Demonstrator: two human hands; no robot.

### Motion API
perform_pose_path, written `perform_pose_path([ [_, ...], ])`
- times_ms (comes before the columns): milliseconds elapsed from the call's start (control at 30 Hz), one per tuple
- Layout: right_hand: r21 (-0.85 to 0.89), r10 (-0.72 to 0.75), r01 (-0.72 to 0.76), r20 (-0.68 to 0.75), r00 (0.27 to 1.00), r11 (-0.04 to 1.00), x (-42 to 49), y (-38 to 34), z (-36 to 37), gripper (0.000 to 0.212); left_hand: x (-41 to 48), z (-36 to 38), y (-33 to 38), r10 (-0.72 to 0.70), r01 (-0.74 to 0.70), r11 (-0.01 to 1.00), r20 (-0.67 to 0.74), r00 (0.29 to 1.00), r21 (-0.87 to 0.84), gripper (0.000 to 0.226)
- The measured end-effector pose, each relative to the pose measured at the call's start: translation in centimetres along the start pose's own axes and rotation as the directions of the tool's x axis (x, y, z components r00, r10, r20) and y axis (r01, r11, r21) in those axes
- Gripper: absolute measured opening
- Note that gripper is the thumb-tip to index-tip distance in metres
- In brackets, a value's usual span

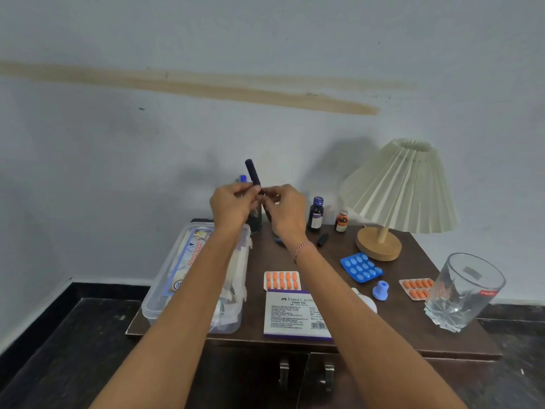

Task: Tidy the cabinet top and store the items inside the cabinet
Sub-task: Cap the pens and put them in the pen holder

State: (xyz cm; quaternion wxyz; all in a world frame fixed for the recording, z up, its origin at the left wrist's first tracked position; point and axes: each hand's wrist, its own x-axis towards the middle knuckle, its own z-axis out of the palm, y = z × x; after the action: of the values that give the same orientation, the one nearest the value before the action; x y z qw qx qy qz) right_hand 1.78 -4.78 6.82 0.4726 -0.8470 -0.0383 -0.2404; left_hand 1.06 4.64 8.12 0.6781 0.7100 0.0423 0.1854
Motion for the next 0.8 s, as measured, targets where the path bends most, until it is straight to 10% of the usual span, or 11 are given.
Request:
perform_pose_path([
  [800,-0.175,0.196,-0.140,0.360,0.912,0.974,10.0,2.8,6.3,0.030,10.5,1.7,-1.9,-0.419,0.422,0.906,0.210,0.883,0.033,0.056],
])
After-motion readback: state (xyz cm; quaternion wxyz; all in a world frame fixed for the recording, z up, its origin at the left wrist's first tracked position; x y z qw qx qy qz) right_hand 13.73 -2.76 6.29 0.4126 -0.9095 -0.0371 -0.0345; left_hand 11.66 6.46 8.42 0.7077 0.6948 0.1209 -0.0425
